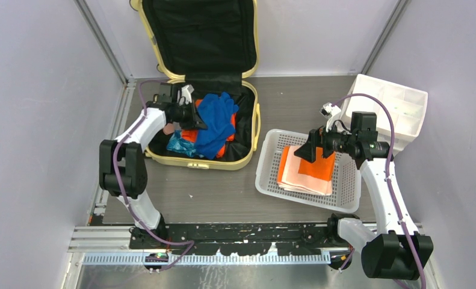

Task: Open, take out, and arrange the luggage
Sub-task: Pick up the personal item from the luggage.

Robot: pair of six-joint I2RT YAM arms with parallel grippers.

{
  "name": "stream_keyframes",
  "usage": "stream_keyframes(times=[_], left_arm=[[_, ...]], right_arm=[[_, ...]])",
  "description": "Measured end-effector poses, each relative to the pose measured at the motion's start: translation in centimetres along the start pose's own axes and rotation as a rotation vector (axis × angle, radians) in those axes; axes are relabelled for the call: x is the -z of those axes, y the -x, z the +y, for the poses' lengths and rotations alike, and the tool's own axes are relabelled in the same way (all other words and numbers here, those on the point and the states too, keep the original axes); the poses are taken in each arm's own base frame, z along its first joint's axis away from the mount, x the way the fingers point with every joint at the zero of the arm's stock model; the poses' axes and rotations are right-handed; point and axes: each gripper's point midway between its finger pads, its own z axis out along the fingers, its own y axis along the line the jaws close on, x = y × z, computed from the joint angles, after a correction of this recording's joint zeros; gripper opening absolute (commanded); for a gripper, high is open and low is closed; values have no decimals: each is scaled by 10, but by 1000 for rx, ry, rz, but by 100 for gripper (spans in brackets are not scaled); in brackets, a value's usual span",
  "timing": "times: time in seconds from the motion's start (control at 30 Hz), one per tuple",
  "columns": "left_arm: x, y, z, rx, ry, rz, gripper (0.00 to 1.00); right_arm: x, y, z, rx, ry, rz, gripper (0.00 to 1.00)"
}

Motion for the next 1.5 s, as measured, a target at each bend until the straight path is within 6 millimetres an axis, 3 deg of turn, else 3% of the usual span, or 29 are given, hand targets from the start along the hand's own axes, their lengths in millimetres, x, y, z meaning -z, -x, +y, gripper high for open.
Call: stream_keyframes(times=[0.3,0.47,0.67,0.97,1.27,1.5], left_arm=[[40,44,-33,-62,11,-116,0],[53,53,-47,-66,18,-149,0],[63,50,-71,-146,67,-128,0],[85,44,-137,-421,94,-149,0],[115,34,-202,-546,13,-183,0],[123,14,-245,-610,-90,-177,0]], right_arm=[[0,0,0,1,-2,0,100],[0,0,0,1,-2,0,100],[1,0,0,3,-2,-2,100],[1,1,1,6,-2,-5,100],[1,1,1,6,0,-5,100],[3,3,6,19,16,-15,100]])
